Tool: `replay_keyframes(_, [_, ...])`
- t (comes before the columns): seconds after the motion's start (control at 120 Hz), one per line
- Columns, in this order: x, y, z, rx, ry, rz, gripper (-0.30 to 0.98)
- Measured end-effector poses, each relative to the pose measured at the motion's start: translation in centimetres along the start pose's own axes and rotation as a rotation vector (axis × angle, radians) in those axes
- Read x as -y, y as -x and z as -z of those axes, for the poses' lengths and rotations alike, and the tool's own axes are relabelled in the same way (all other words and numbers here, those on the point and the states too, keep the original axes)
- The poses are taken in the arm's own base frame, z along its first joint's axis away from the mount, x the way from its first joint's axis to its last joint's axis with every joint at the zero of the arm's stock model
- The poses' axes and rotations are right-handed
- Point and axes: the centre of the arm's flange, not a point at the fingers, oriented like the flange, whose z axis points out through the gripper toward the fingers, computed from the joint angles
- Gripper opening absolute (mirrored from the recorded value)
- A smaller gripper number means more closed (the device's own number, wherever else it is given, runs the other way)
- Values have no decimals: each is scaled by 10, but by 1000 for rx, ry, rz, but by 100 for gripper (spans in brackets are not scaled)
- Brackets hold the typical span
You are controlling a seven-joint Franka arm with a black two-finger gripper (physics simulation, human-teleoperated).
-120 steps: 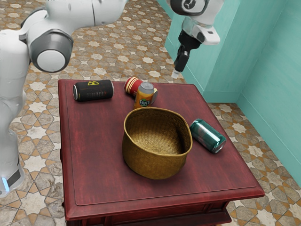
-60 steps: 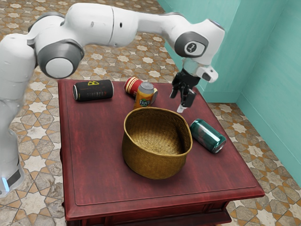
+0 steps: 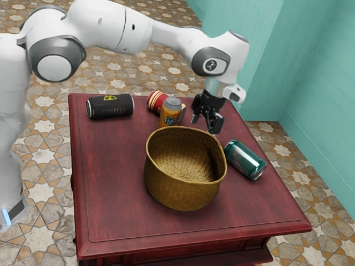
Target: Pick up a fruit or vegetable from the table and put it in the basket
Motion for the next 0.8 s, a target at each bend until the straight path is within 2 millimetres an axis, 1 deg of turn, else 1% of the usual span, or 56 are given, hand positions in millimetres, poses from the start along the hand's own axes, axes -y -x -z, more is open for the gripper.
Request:
replay_keyframes(0.1, [7, 4, -6, 5, 4, 28, 69])
replay_keyframes(0.242, [15, 3, -11, 2, 1, 66, 69])
replay_keyframes(0.8, [18, -1, -33, 0, -8, 132, 69])
